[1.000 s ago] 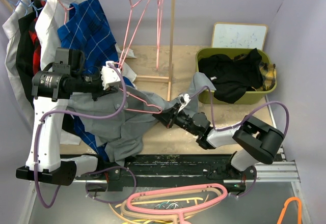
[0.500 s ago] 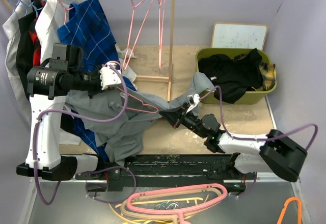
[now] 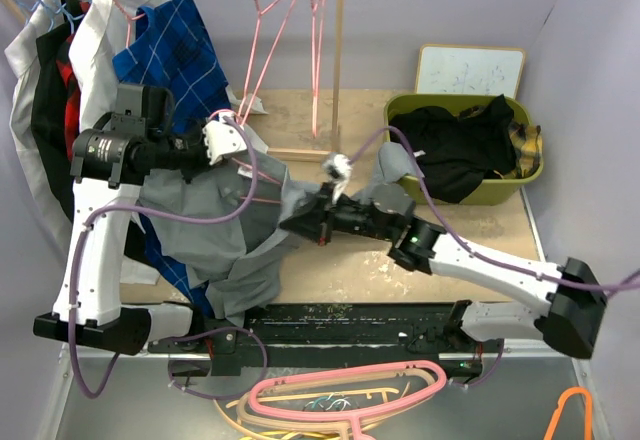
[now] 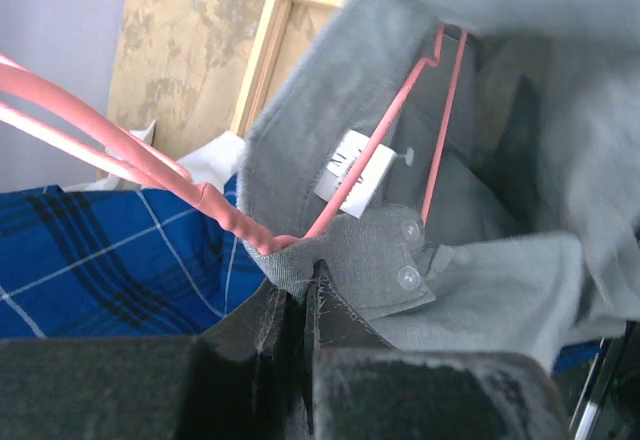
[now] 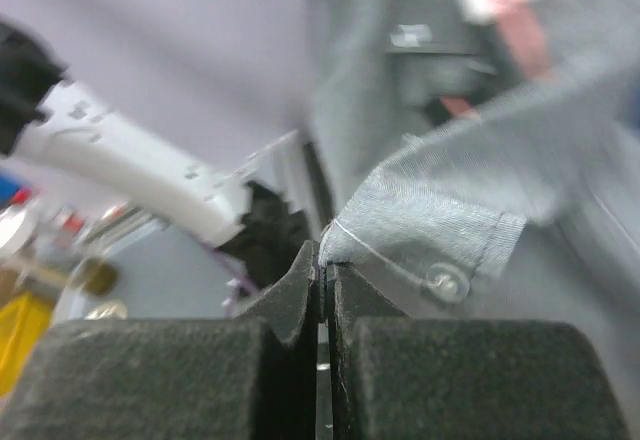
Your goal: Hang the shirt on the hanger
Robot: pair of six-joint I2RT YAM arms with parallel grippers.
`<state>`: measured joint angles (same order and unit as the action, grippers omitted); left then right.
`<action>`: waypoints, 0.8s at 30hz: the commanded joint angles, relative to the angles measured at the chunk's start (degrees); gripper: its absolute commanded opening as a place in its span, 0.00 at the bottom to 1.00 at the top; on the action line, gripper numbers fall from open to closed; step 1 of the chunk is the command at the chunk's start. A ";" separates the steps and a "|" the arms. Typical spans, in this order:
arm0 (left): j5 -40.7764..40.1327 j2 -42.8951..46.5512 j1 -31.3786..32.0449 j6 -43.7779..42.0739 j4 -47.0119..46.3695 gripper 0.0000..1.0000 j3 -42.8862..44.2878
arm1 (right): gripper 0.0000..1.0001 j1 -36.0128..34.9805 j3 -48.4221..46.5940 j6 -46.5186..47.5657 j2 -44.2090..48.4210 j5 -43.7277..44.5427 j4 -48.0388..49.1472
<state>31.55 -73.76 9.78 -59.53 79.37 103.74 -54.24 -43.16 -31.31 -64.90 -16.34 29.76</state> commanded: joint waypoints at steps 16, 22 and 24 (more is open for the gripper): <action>23.34 3.12 -2.66 -0.86 -0.23 0.00 -3.78 | 1.00 -8.06 3.41 19.52 10.92 3.37 11.43; 25.66 1.98 -2.61 -10.57 8.37 0.00 -2.79 | 1.00 -8.00 1.85 35.74 25.40 18.20 -15.61; 27.03 1.85 -2.50 -11.39 9.29 0.00 -2.38 | 1.00 -8.05 1.85 38.13 26.49 18.68 -20.43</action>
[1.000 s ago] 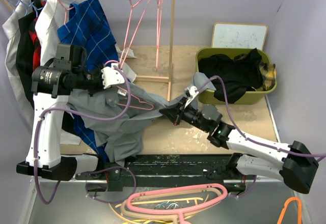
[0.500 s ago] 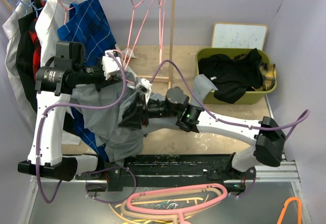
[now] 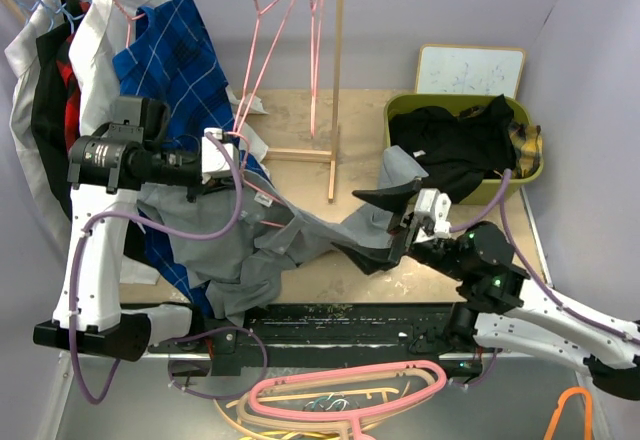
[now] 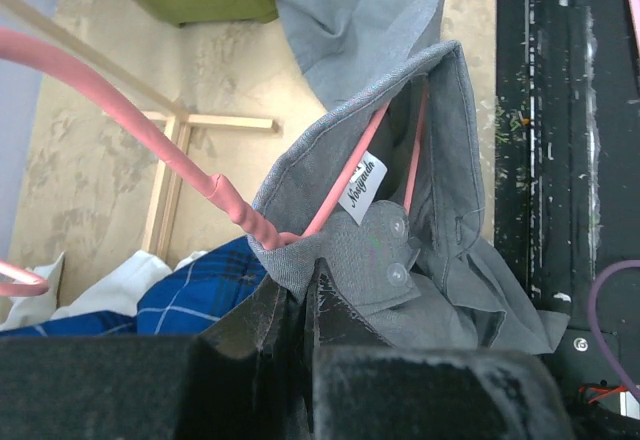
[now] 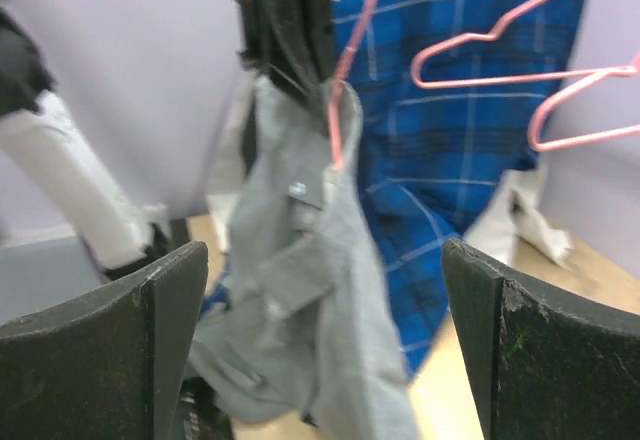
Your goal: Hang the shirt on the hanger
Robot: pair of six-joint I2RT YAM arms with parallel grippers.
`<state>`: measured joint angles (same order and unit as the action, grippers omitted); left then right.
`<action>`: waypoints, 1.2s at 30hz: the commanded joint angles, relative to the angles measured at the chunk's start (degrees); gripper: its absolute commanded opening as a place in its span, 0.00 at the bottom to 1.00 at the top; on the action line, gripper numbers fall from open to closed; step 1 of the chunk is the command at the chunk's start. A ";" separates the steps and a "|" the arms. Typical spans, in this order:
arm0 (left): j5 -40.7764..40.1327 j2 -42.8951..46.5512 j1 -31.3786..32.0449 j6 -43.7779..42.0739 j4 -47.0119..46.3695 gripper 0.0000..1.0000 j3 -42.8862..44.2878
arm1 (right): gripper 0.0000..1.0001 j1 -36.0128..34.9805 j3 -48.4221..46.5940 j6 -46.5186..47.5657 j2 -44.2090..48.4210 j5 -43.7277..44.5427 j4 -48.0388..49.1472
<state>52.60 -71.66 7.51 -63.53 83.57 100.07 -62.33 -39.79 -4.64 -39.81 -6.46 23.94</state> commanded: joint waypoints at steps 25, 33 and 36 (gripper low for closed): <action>10.51 -0.61 1.11 -5.76 5.11 0.00 2.00 | 0.02 0.56 -7.09 9.14 -19.36 -10.73 -3.58; 9.86 0.03 1.10 -5.98 5.11 0.00 1.40 | 0.04 2.60 -9.17 7.46 -23.77 -12.57 1.55; 9.60 0.26 1.10 -6.15 5.10 0.00 0.86 | 0.06 5.93 -9.04 4.75 -23.87 -14.83 3.53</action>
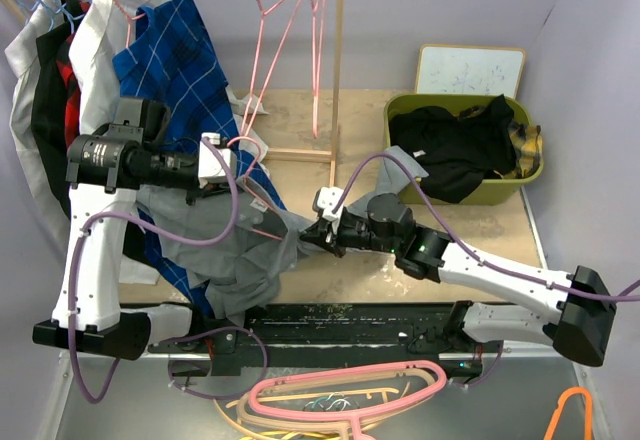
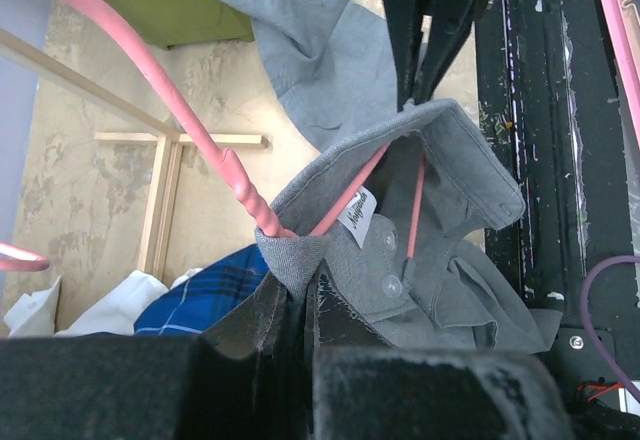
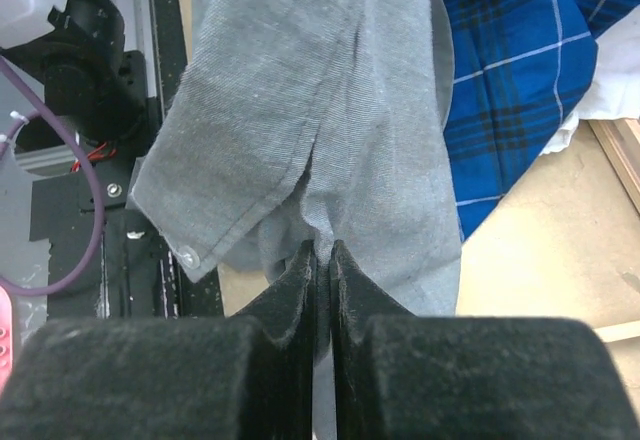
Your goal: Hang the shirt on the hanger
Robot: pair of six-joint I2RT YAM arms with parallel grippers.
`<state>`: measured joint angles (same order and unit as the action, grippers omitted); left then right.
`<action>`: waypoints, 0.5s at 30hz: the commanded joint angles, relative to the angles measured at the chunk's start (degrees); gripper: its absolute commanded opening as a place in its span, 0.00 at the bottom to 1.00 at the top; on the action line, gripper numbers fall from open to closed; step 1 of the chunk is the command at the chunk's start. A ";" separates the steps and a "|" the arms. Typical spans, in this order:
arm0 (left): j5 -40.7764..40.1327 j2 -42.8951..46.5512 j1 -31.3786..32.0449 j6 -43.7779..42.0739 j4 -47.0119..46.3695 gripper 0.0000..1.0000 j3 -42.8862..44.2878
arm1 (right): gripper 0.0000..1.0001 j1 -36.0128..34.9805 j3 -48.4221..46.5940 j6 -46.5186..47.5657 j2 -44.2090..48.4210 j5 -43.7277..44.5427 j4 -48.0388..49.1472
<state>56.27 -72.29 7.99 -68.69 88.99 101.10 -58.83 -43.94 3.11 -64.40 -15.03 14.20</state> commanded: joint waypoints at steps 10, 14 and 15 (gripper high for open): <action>5.61 1.32 0.45 -1.36 -0.31 0.00 -0.33 | 0.23 8.37 -2.46 -8.87 0.79 -12.27 17.65; 5.47 1.21 0.27 -1.65 -0.31 0.00 -0.21 | 0.24 8.88 -1.60 -8.64 1.53 -14.46 16.58; 5.31 1.19 0.21 -1.71 -0.34 0.00 -0.20 | 0.26 8.98 -1.39 -7.99 2.01 -15.12 15.52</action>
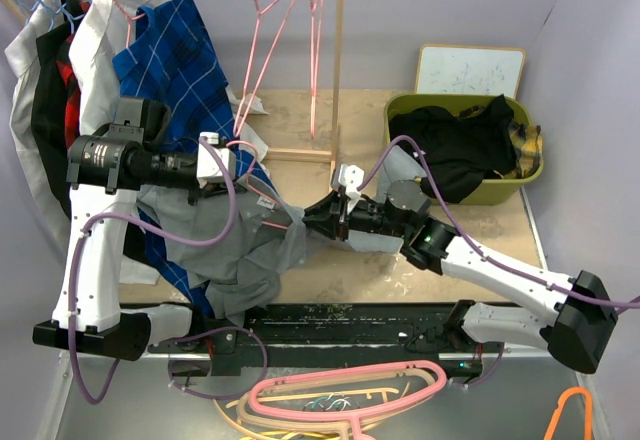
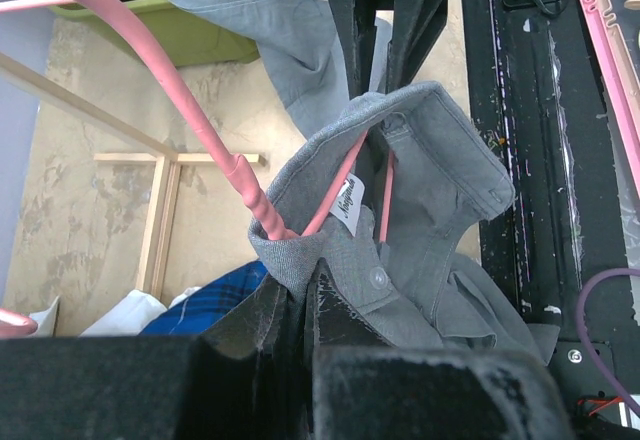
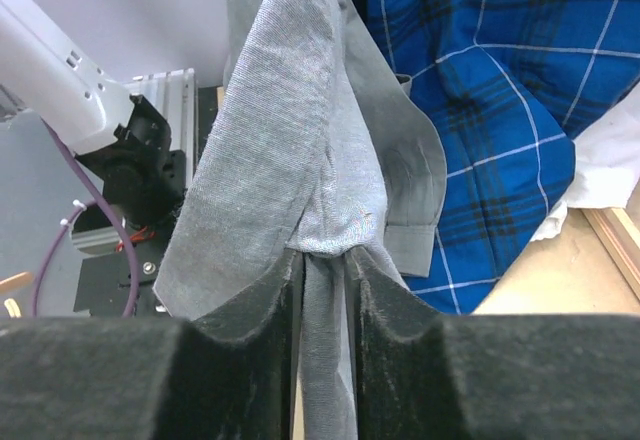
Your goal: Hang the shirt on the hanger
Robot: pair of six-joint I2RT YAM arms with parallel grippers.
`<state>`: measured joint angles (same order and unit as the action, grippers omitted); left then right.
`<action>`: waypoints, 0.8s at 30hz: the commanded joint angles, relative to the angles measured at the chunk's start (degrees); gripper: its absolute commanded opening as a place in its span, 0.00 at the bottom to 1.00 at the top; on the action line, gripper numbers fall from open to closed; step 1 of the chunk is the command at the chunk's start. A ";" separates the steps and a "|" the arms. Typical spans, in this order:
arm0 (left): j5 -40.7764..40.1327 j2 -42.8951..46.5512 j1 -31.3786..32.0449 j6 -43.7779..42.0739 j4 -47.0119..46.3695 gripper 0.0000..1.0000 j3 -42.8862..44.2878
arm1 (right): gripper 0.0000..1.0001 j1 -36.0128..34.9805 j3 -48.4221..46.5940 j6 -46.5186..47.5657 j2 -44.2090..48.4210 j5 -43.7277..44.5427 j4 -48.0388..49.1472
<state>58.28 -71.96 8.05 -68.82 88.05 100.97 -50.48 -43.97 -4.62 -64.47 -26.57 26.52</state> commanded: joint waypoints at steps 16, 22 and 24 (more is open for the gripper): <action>7.98 0.01 -1.61 -0.57 0.57 0.00 2.99 | 0.49 0.73 -3.90 1.41 -2.82 -12.19 -4.27; 9.14 -0.30 -2.12 -0.36 0.63 0.00 3.20 | 0.09 0.73 -4.15 1.93 -2.87 -9.40 -2.92; 9.45 -0.30 -2.23 -0.64 0.56 0.00 2.59 | 0.02 0.73 -4.88 1.67 -2.24 -7.62 -2.69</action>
<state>62.39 -72.34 6.42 -68.62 89.08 102.21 -49.80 -45.12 -2.85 -68.84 -36.27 20.97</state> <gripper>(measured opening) 0.047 0.081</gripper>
